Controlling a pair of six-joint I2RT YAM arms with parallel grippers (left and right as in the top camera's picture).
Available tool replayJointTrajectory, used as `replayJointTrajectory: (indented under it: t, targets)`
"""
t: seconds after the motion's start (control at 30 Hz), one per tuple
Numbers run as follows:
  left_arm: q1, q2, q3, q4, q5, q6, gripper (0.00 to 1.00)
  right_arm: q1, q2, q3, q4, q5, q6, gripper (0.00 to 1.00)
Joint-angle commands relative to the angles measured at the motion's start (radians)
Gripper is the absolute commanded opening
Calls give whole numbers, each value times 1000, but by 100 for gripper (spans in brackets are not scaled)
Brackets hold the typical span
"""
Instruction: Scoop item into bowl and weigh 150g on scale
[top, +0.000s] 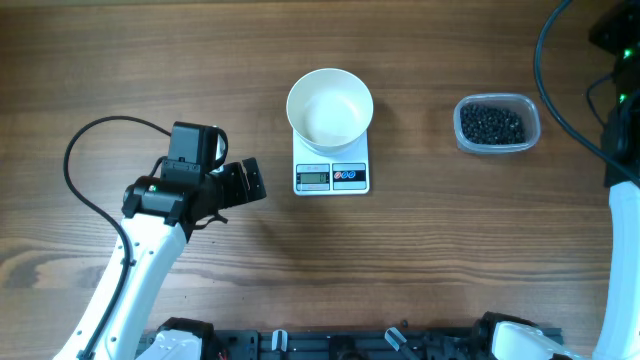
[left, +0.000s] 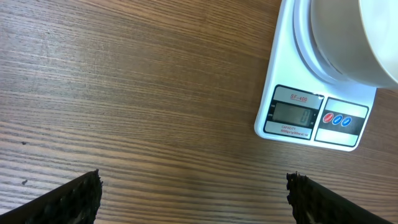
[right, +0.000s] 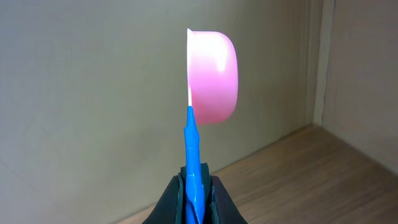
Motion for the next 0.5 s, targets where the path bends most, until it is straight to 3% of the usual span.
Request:
replayJointTrajectory:
  t: [0.0, 0.07, 0.17, 0.47]
  targets:
    - [6, -11, 1, 2, 8, 19, 100, -5, 15, 24, 7, 13, 237, 4]
    - [6, -11, 1, 2, 8, 19, 100, -5, 15, 24, 12, 12, 319, 4]
    - [6, -11, 1, 2, 8, 20, 100, -4, 15, 24, 12, 2, 333, 4]
    - [6, -11, 1, 2, 8, 20, 100, -4, 37, 24, 247, 106, 242, 4]
